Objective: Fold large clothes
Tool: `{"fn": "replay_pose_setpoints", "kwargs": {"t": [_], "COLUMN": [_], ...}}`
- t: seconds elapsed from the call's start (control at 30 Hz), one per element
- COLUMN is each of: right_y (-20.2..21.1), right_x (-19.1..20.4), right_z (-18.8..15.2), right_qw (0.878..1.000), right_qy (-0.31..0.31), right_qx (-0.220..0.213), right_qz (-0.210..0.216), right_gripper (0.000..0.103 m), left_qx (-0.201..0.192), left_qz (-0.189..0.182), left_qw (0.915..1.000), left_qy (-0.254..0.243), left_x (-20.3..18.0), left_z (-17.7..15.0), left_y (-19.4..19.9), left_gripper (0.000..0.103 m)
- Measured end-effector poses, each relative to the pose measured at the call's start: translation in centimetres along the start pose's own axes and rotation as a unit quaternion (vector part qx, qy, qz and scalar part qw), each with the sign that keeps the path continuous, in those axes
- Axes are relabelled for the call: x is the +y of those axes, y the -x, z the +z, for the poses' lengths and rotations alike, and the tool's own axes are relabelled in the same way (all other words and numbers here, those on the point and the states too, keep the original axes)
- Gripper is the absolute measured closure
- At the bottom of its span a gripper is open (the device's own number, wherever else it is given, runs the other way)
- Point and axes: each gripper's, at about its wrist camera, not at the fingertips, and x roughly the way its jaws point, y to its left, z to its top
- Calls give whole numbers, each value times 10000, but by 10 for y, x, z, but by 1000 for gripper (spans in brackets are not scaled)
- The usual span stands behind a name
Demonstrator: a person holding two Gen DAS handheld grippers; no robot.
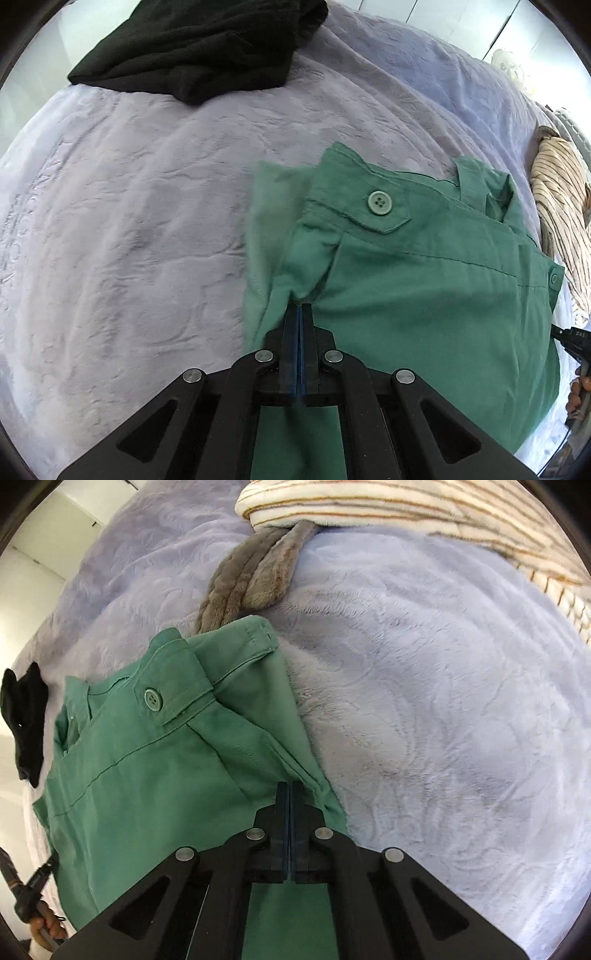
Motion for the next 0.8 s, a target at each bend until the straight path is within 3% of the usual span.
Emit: {"fn": "replay_pose_setpoints", "kwargs": {"t": [0.2,0.37,0.5,0.8], "right_y": [21,44,61,75], "right_x": [-3,1,12,45], "right_z": [-9,-40,-69,-142], "right_qw": [9999,9997,9999,9963], "right_qy": [-34,98,87,-10], "right_qx": [-20,-38,50,649], "right_qz": [-159,-243,-6,561], "right_gripper": [103,100,99,99], "left_qx": [-67,29,231,581], "left_qz": [238,262,396,250], "left_qw": [9994,9994,9987,9980], "left_qy": [-221,-205,-231,2], "left_x": [-4,-3,-3,8], "left_z": [-11,-27,-46,-97], "left_y": [23,43,53,73], "left_gripper": [100,100,100,100]}}
